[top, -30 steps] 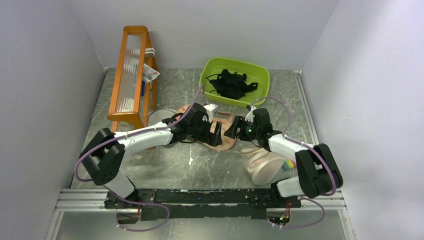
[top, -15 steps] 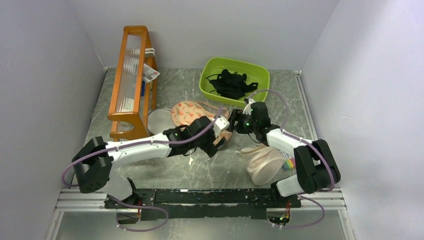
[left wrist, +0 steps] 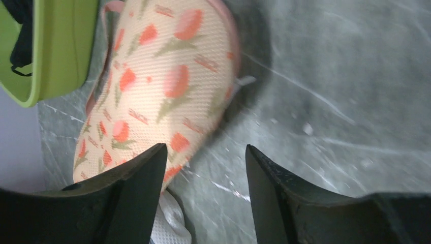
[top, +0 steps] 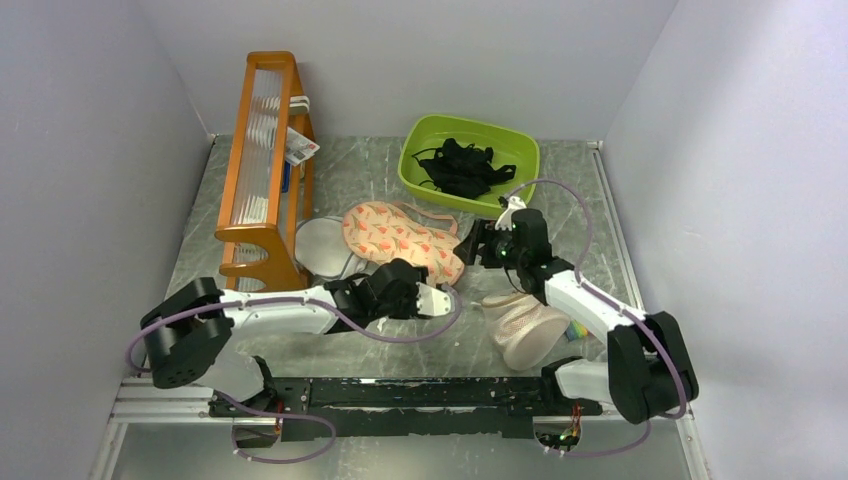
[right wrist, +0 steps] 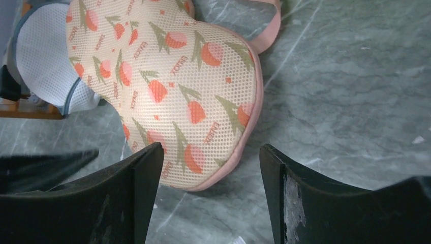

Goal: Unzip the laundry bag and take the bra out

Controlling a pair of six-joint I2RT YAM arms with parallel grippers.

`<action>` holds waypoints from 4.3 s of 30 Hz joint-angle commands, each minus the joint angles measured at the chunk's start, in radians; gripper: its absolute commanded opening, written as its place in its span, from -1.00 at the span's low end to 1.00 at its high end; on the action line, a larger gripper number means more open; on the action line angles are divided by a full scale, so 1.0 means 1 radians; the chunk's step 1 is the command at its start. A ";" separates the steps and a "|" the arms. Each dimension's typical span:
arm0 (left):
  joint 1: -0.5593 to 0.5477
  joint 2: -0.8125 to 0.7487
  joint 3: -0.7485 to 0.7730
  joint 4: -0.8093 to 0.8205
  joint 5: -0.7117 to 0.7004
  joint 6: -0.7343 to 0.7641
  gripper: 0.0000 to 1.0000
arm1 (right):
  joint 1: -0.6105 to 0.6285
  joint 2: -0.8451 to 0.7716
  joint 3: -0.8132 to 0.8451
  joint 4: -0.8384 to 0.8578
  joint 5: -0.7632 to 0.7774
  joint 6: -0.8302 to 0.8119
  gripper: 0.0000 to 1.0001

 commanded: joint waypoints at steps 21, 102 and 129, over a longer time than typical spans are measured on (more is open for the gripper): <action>0.108 0.273 0.110 0.281 0.134 0.064 -0.49 | 0.016 -0.136 -0.207 0.235 -0.014 -0.132 0.35; 0.111 0.160 0.282 0.044 0.159 -0.093 -0.84 | 0.133 -0.131 -0.313 0.413 0.404 -0.086 -1.00; 0.109 0.161 0.320 0.028 0.269 -0.230 0.15 | 0.102 -0.167 -0.384 0.644 -0.066 -0.159 -1.00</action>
